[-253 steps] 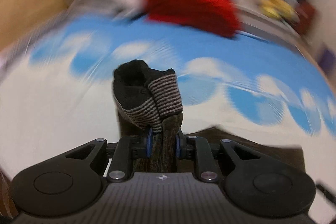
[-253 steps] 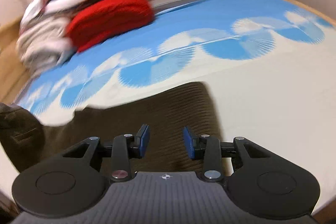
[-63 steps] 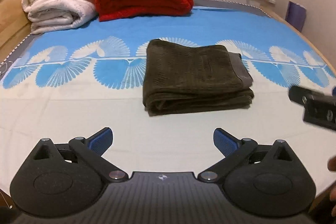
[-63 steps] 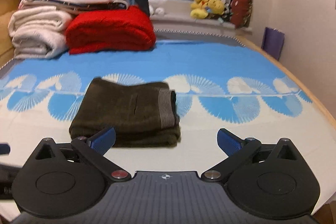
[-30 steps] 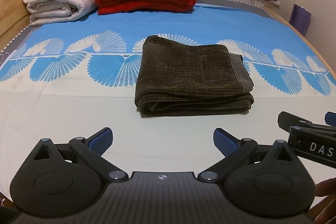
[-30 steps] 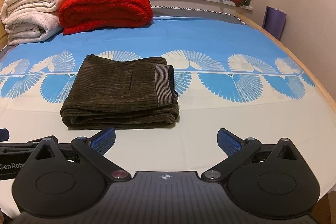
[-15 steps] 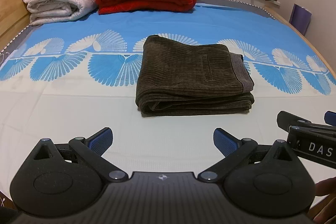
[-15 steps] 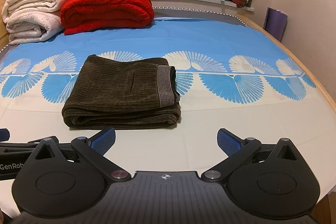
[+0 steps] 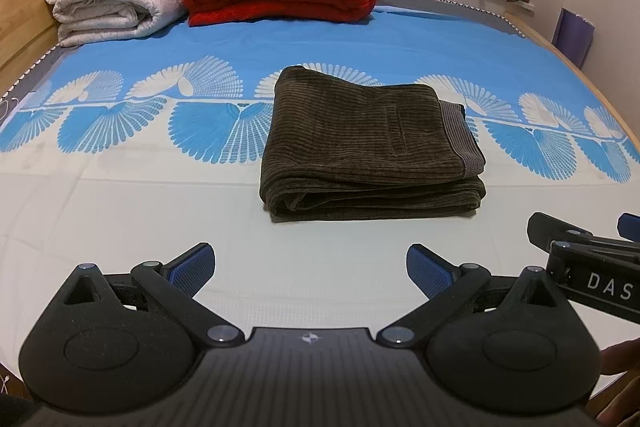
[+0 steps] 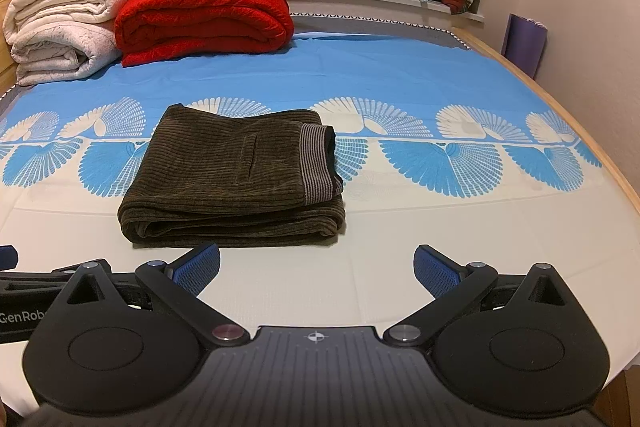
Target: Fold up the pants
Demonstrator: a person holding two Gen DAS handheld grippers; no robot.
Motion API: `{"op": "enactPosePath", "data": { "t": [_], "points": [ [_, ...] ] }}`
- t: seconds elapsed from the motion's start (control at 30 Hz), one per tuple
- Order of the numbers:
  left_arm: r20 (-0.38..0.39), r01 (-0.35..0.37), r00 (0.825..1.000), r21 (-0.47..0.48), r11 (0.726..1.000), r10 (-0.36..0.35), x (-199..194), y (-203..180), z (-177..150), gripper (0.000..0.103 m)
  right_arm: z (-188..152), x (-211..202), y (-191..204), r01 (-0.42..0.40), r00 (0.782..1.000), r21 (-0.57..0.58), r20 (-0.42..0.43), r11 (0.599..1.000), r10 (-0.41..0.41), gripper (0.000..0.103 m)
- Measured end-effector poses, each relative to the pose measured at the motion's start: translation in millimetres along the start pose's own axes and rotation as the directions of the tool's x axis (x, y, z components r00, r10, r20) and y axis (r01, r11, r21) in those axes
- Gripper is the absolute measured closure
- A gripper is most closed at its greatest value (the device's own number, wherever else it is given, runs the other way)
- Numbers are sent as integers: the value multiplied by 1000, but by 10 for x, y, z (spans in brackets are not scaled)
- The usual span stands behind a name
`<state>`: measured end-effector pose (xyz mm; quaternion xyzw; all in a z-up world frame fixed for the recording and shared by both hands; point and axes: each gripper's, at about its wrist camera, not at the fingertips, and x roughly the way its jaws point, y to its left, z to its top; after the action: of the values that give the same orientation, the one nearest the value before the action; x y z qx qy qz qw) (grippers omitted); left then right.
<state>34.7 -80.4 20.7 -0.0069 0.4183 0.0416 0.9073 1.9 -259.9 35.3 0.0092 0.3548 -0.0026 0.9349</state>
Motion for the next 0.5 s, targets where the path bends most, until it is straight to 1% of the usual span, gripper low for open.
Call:
{"op": "enactPosePath", "data": {
  "t": [0.5],
  "points": [
    [0,0,1000,0,1000,0,-9,2,-2,1,-1,4,0,-1,1000,1,-1,1000,1,1]
  ]
}}
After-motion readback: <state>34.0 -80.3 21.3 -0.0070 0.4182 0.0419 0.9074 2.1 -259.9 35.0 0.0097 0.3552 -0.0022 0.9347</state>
